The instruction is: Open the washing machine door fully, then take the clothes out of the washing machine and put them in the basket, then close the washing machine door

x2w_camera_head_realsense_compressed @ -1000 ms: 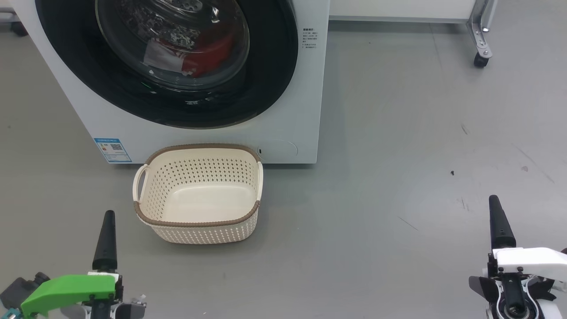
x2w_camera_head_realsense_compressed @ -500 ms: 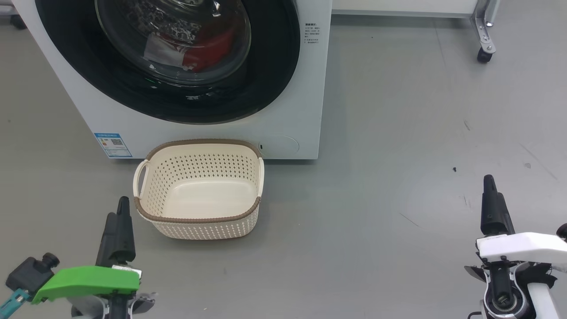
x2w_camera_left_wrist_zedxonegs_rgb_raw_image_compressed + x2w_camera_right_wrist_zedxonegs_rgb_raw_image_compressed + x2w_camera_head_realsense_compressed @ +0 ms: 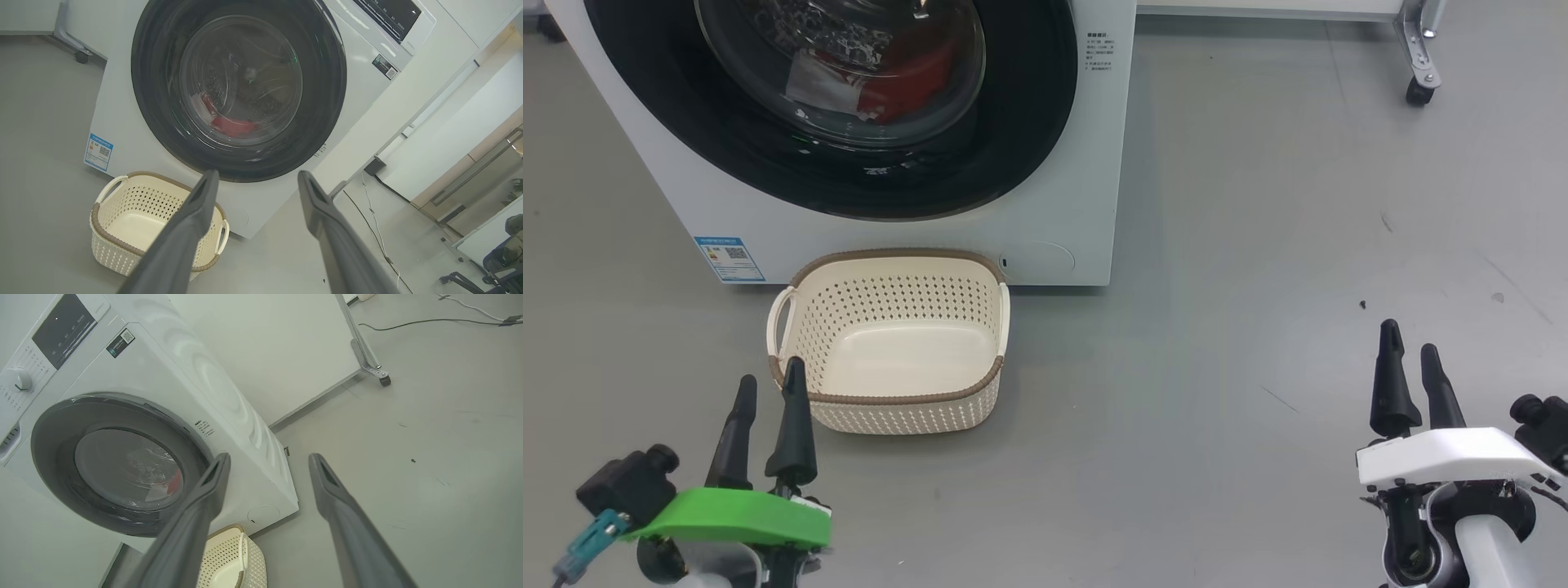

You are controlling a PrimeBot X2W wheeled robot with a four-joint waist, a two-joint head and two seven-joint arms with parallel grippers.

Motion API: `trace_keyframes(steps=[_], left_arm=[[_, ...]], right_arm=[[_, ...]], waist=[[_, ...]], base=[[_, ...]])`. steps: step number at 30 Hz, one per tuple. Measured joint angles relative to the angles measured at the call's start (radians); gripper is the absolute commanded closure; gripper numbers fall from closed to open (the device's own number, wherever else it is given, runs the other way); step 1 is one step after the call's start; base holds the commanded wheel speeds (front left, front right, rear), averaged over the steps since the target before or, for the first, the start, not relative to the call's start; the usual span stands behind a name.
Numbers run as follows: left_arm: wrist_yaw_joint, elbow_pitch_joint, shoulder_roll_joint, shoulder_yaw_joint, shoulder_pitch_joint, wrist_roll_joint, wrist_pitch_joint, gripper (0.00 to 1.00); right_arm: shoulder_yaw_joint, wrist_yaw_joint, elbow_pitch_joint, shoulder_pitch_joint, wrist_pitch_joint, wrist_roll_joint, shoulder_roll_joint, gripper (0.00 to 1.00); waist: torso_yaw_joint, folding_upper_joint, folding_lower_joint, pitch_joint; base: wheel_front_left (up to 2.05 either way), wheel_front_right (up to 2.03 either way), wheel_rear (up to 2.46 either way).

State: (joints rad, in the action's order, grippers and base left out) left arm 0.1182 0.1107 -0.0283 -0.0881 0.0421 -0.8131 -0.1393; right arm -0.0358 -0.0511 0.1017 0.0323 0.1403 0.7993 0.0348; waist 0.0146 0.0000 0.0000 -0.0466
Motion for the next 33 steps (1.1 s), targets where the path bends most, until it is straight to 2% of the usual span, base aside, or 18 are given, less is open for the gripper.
trace_keyframes(steps=[9, 16, 30, 33], left_arm=[[-0.027, -0.011, -0.004, -0.039, 0.000, 0.187, -0.031, 0.00], [-0.071, 0.015, -0.005, -0.071, -0.001, 0.355, -0.057, 0.00], [-0.134, 0.040, -0.007, -0.098, -0.002, 0.542, -0.103, 0.00], [-0.137, 0.056, -0.007, -0.101, -0.003, 0.538, -0.110, 0.00]], right_arm=[[-0.047, 0.029, 0.007, 0.000, 0.032, -0.164, 0.009, 0.00], [-0.073, 0.054, 0.013, 0.001, 0.052, -0.272, 0.012, 0.00], [-0.148, 0.082, 0.073, 0.002, 0.097, -0.478, 0.015, 0.00], [-0.158, 0.088, 0.080, 0.002, 0.105, -0.500, 0.015, 0.00]], waist=[[-0.002, 0.0000, 0.0000, -0.008], [-0.005, 0.0000, 0.0000, -0.014], [-0.015, 0.0000, 0.0000, -0.014], [-0.016, 0.0000, 0.0000, -0.011]], base=[[0.00, 0.00, 0.00], [0.00, 0.00, 0.00], [0.00, 0.00, 0.00], [0.00, 0.00, 0.00]])
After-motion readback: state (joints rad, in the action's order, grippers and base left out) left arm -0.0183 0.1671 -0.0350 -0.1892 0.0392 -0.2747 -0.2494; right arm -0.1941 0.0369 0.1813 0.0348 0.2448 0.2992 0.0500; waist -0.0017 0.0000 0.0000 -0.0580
